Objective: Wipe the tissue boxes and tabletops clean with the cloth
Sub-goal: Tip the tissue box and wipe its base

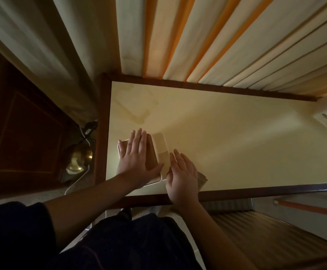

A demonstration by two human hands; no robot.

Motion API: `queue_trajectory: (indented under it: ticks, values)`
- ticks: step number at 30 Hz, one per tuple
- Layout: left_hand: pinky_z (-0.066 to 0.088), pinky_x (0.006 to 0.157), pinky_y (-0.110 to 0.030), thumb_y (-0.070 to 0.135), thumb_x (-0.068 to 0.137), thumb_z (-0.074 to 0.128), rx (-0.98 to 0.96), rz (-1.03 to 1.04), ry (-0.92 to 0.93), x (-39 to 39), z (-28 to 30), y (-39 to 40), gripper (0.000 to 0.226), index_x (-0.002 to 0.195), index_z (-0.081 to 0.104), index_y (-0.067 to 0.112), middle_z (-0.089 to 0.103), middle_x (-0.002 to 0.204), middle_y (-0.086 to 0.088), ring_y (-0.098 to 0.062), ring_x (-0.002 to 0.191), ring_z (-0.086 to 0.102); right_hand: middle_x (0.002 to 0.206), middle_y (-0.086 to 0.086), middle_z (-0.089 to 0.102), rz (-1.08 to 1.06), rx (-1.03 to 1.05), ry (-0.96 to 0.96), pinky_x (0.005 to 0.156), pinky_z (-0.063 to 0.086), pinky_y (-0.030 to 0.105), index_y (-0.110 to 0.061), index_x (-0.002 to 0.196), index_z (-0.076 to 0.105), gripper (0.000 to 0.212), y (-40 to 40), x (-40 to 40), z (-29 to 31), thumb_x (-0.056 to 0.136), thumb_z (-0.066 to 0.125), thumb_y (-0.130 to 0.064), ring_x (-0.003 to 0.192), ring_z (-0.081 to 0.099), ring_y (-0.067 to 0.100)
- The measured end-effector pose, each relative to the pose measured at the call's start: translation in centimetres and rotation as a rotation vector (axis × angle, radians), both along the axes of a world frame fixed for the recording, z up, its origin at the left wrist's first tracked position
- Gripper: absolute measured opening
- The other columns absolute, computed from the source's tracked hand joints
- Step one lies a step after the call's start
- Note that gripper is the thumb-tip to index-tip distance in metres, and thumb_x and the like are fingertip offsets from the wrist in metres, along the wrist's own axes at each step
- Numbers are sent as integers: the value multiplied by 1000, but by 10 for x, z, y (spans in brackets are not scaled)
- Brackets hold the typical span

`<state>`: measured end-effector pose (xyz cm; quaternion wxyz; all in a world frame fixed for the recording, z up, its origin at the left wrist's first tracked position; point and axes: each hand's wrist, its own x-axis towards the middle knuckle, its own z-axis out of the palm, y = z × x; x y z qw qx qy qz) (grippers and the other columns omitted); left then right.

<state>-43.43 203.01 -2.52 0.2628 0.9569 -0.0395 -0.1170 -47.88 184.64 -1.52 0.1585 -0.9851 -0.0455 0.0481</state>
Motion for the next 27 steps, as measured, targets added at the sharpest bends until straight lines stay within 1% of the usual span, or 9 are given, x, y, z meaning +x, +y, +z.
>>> queue_trajectory:
  ticks: [3, 7, 10, 14, 17, 19, 21, 24, 27]
  values:
    - [-7, 127, -54, 87, 82, 44, -171, -35, -4, -5, 0, 26, 121, 165, -8, 17, -12, 173, 3, -14, 158, -20, 157, 1, 54, 95, 69, -41, 119, 38, 62, -14, 153, 52, 61, 2, -1, 11, 98, 49, -40, 146, 47, 25]
    - [-4, 127, -44, 83, 82, 50, -280, -36, 21, -12, 3, 59, 121, 165, -13, 22, -15, 173, 6, -11, 158, -19, 153, -5, 58, 199, 168, -70, 123, 33, 62, -18, 148, 59, 60, 15, 4, 24, 97, 58, -49, 145, 48, 22]
    - [16, 127, -57, 77, 81, 53, -287, 17, 80, -15, 4, 82, 117, 164, -12, 27, -3, 175, 2, -23, 160, 4, 151, -9, 59, 264, 232, -47, 123, 31, 62, -22, 144, 62, 56, 30, 11, 30, 97, 62, -53, 144, 47, 21]
    - [39, 116, -58, 83, 82, 44, -313, 107, 216, -13, 4, 109, 110, 166, -1, 28, 18, 172, -5, -32, 151, 33, 147, -6, 64, 384, 250, 1, 130, 13, 54, -26, 145, 61, 54, 54, 22, 42, 97, 62, -51, 145, 45, 21]
    - [33, 117, -52, 65, 98, 51, -335, 176, 189, -12, 17, 110, 87, 165, 11, 28, 25, 169, -4, -29, 150, 34, 140, -5, 68, 363, 257, -19, 126, 25, 46, -28, 141, 63, 47, 62, 29, 47, 98, 64, -46, 139, 50, 18]
    - [30, 119, -50, 47, 104, 54, -389, 243, 137, -11, 28, 105, 75, 165, 16, 28, 30, 167, -2, -24, 150, 33, 132, -8, 71, 275, 285, -70, 113, 40, 41, -28, 138, 65, 43, 56, 33, 45, 100, 59, -47, 127, 55, 15]
    - [34, 119, -50, 46, 105, 51, -403, 261, 88, -10, 34, 99, 71, 164, 16, 32, 31, 166, 0, -23, 149, 36, 123, -8, 72, 157, 311, -72, 100, 46, 35, -25, 137, 67, 44, 41, 33, 37, 101, 54, -47, 116, 58, 13]
    - [34, 120, -50, 51, 106, 43, -319, 182, -3, -6, 39, 87, 69, 165, 15, 29, 27, 168, -1, -23, 151, 34, 113, -9, 73, 39, 241, -27, 92, 54, 29, -21, 129, 71, 39, 5, 27, 13, 99, 57, -42, 105, 63, 8]
    - [5, 129, -42, 55, 105, 27, -167, -8, -117, -3, 43, 69, 72, 166, 13, 19, 17, 172, -1, -20, 159, 12, 107, -8, 73, -44, 124, 129, 84, 57, 31, -21, 120, 73, 31, -33, 13, -8, 97, 61, -37, 100, 67, 13]
